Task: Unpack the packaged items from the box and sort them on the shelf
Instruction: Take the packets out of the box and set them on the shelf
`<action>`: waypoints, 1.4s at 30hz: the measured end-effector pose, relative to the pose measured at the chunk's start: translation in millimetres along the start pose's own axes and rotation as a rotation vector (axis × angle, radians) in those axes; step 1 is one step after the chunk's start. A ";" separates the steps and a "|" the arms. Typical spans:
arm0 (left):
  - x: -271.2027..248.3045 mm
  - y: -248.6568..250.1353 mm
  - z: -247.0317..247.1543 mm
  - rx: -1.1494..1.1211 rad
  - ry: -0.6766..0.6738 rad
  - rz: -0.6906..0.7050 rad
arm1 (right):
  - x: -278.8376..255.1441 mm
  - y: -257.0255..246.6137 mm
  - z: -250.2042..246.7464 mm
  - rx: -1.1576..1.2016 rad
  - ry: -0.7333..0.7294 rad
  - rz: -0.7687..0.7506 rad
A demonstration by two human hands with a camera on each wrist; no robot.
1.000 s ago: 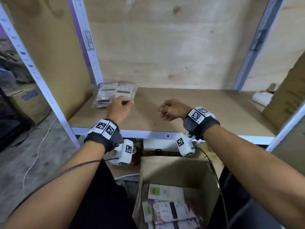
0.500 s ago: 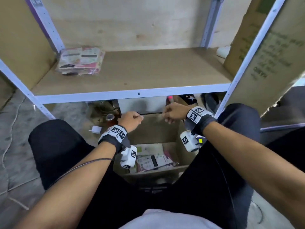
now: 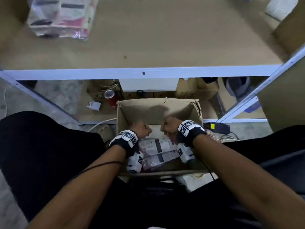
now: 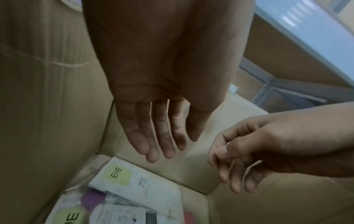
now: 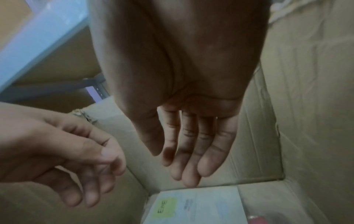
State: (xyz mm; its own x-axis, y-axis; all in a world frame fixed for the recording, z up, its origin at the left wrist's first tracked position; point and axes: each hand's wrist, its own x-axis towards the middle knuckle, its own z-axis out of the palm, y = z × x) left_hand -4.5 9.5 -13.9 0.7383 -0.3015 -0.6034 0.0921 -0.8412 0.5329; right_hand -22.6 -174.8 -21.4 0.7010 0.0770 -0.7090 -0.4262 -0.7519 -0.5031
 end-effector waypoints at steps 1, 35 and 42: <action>3.4 -4.5 1.1 0.016 -0.017 -0.011 | 7.5 0.7 4.0 -0.021 -0.008 0.006; 27.3 -29.7 3.6 -0.114 -0.011 -0.125 | 60.5 26.2 93.2 -0.590 -0.109 -0.098; 27.1 -27.7 2.9 -0.085 -0.021 -0.127 | 56.7 36.6 99.2 -0.793 -0.186 -0.030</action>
State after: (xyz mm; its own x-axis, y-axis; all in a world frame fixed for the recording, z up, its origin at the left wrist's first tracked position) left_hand 11.0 23.3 -46.7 0.7028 -0.2055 -0.6810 0.2407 -0.8323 0.4994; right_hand -55.2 -133.0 -129.0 0.5695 0.1599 -0.8063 0.1720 -0.9824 -0.0733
